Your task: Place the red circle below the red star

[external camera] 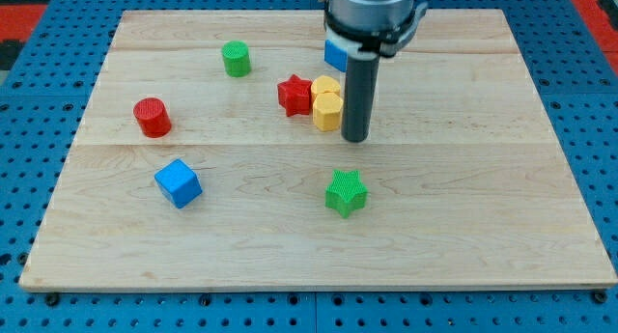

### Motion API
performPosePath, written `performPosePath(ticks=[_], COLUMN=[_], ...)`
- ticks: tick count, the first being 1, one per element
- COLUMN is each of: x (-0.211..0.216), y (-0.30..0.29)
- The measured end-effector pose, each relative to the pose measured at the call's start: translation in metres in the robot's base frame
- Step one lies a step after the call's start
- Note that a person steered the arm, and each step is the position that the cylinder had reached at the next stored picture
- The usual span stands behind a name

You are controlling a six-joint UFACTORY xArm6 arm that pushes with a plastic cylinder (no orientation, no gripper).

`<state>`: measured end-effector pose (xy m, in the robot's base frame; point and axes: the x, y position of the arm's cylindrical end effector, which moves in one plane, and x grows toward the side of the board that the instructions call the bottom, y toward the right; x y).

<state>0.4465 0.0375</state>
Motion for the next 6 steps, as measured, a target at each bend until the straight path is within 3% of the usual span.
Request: performPosePath(ticks=[4, 5, 6], x=[-0.019, -0.059, -0.075], y=[-0.29, -0.286, -0.213])
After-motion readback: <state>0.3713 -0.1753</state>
